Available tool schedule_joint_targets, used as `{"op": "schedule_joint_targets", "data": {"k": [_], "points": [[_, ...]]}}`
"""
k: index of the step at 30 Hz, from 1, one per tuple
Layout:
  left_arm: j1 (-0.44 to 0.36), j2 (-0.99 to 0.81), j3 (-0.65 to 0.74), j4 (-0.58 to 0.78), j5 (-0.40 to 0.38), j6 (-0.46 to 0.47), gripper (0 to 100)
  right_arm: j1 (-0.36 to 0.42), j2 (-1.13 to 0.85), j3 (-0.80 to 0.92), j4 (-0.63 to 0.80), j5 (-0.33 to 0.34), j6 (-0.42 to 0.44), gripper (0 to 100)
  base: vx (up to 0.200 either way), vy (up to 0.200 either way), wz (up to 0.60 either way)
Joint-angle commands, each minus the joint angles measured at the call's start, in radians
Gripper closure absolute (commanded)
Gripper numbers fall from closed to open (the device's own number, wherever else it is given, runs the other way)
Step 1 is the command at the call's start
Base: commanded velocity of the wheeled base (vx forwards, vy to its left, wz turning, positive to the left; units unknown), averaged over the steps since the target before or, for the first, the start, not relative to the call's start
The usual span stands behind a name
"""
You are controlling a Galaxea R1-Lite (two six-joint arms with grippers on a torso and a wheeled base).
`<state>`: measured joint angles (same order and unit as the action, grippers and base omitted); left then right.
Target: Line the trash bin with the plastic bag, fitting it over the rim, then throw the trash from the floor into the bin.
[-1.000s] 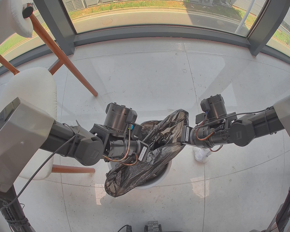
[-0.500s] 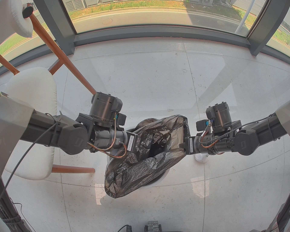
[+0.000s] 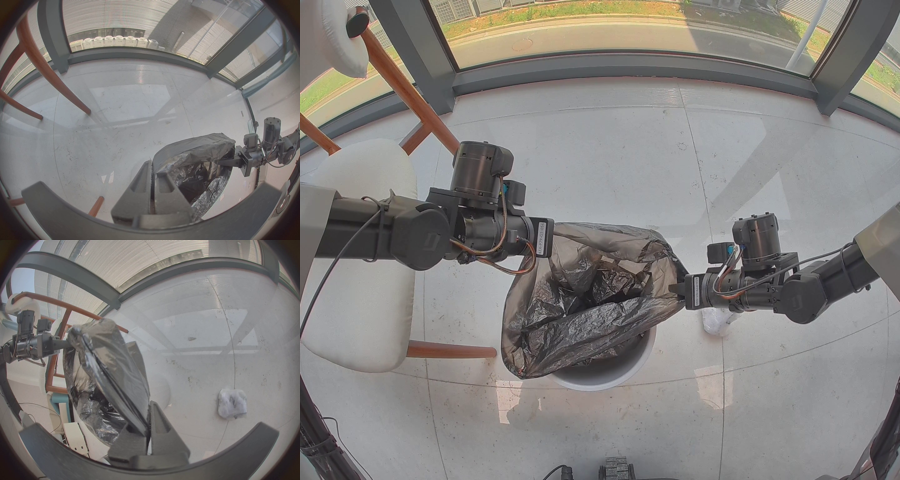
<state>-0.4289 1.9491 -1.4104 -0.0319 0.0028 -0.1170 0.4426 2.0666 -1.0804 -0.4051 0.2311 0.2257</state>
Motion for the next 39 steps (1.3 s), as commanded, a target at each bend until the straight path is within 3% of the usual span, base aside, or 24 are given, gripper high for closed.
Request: {"op": "schedule_joint_targets", "data": {"k": [1, 5, 6, 11, 14, 17, 21, 26, 30, 39], "points": [[0.004, 0.050, -0.055, 0.000, 0.003, -0.024, 100, -0.036, 0.061, -0.075, -0.001, 0.004, 0.001, 100, 0.000, 0.000, 0.00], [0.004, 0.068, -0.093, 0.006, 0.005, -0.026, 100, -0.065, 0.060, -0.093, 0.009, 0.017, 0.000, 100, 0.000, 0.000, 0.00], [0.004, 0.068, -0.097, 0.017, 0.005, -0.026, 100, -0.065, 0.056, -0.085, 0.005, 0.027, 0.001, 0, 0.000, 0.000, 0.00], [0.004, 0.065, -0.099, 0.061, 0.005, -0.026, 100, -0.047, -0.042, 0.017, 0.020, 0.047, 0.017, 0, 0.000, 0.000, 0.00], [0.002, 0.062, -0.101, 0.067, 0.005, -0.026, 100, 0.012, -0.131, 0.091, 0.109, 0.082, 0.061, 0, 0.000, 0.000, 0.00], [0.002, 0.060, -0.099, 0.069, 0.005, -0.026, 100, 0.077, -0.172, 0.099, 0.164, 0.082, 0.188, 0, 0.000, 0.000, 0.00], [0.001, 0.059, -0.096, 0.069, 0.005, -0.026, 100, 0.188, -0.163, 0.088, 0.154, 0.054, 0.443, 0, 0.000, 0.000, 0.00], [0.001, 0.059, -0.099, 0.067, 0.005, -0.026, 100, 0.257, -0.102, 0.054, 0.103, -0.026, 0.610, 0, 0.000, 0.000, 0.00], [0.001, 0.060, -0.099, 0.067, 0.005, -0.024, 100, 0.275, -0.031, 0.051, 0.063, -0.078, 0.621, 0, 0.000, 0.000, 0.00], [-0.001, 0.063, -0.101, 0.067, 0.005, -0.024, 100, 0.278, 0.072, -0.026, 0.011, -0.095, 0.623, 0, 0.000, 0.000, 0.00]]}}
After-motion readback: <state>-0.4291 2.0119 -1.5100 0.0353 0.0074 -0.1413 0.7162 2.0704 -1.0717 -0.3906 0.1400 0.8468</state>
